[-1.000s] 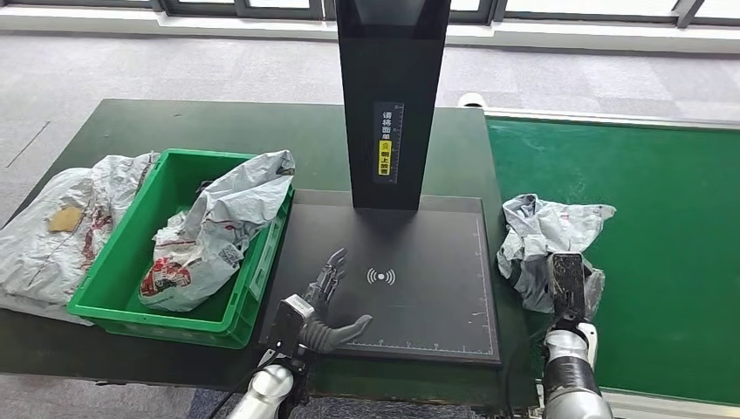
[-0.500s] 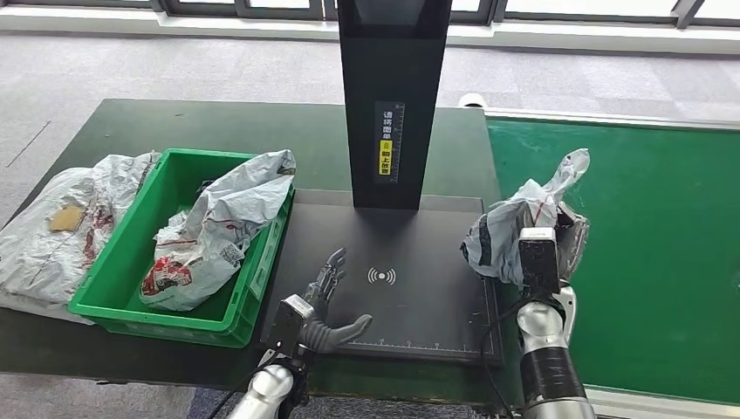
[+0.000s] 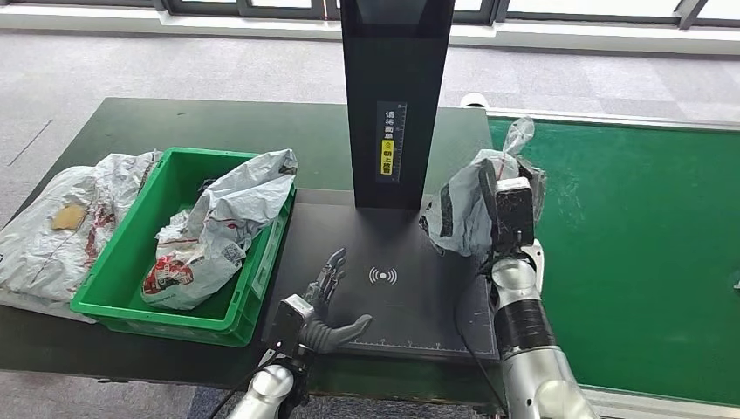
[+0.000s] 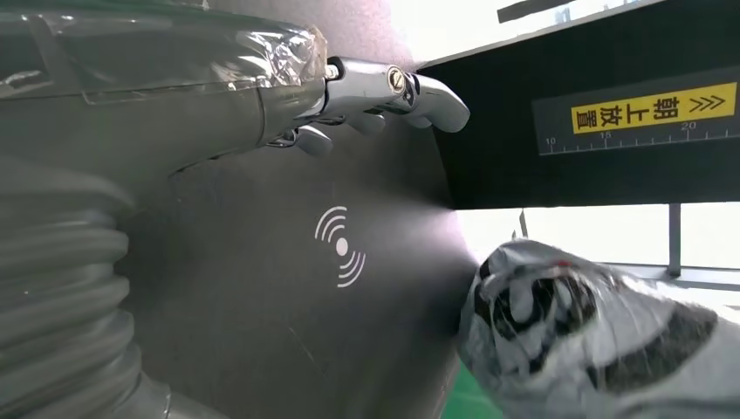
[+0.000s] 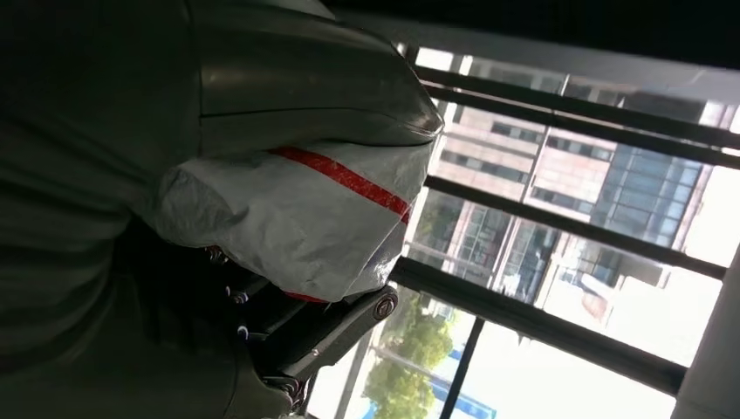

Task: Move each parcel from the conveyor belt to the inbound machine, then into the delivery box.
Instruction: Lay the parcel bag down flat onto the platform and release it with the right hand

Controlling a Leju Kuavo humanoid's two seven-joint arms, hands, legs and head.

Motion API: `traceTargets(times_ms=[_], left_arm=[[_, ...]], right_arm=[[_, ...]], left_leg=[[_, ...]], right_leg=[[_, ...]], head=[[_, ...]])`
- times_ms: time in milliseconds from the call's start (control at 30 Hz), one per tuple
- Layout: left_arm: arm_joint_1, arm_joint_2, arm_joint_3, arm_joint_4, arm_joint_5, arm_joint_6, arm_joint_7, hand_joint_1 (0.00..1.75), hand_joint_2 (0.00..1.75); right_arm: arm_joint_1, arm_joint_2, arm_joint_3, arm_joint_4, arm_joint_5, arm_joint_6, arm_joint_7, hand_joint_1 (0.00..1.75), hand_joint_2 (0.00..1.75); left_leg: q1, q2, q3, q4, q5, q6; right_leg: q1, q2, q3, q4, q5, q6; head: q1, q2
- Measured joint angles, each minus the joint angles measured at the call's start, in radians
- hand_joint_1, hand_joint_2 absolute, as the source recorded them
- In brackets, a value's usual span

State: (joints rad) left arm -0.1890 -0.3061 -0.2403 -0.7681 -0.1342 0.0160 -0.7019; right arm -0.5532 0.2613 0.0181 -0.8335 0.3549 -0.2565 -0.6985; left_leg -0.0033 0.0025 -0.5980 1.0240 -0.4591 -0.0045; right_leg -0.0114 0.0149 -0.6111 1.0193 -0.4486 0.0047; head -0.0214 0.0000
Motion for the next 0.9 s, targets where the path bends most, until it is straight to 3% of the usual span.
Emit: traceTargets(times_ms=[167,300,500,667,900], left_arm=[[-0.001,0.000,-0.002,0.003,0.006,0.002,0.000,0.00,1.75],[-0.002,0.000,-0.003,0.007,0.006,0.003,0.000,0.00,1.75],[-0.020,-0.002,-0.010,0.022,0.014,0.000,0.000,0.00,1.75],[-0.042,-0.006,-0.021,0.039,0.025,0.000,0.000,0.00,1.75],[-0.060,-0.010,-0.027,0.055,0.026,-0.002,0.000,0.00,1.75]], right_arm=[[-0.078,0.067,0.043,0.148,0.002,0.037,0.000,1.75,1.75],[-0.109,0.092,0.079,0.214,-0.025,0.043,0.000,1.75,1.75],[-0.117,0.105,0.139,0.273,-0.101,0.086,0.000,1.75,1.75],[-0.115,0.107,0.195,0.279,-0.207,0.198,0.000,1.75,1.75],[-0.112,0.106,0.214,0.274,-0.244,0.253,-0.001,1.75,1.75]], left_leg=[[0.000,-0.001,0.000,0.000,0.001,-0.002],[0.001,-0.002,0.000,0.000,0.001,-0.002],[0.000,-0.002,-0.001,0.000,0.001,-0.002],[0.000,-0.002,-0.001,0.000,0.001,-0.002],[0.000,-0.002,-0.001,0.000,0.001,-0.002]], right_leg=[[0.001,0.000,-0.001,0.000,0.000,0.000],[0.000,0.000,-0.001,0.000,0.000,0.000],[0.000,0.000,-0.001,0.000,0.000,0.000],[0.000,0.000,-0.001,0.000,0.000,0.000],[0.000,0.000,-0.001,0.000,0.000,0.000]], head=[[0.000,0.000],[0.000,0.000],[0.000,0.000],[0.000,0.000],[0.000,0.000]])
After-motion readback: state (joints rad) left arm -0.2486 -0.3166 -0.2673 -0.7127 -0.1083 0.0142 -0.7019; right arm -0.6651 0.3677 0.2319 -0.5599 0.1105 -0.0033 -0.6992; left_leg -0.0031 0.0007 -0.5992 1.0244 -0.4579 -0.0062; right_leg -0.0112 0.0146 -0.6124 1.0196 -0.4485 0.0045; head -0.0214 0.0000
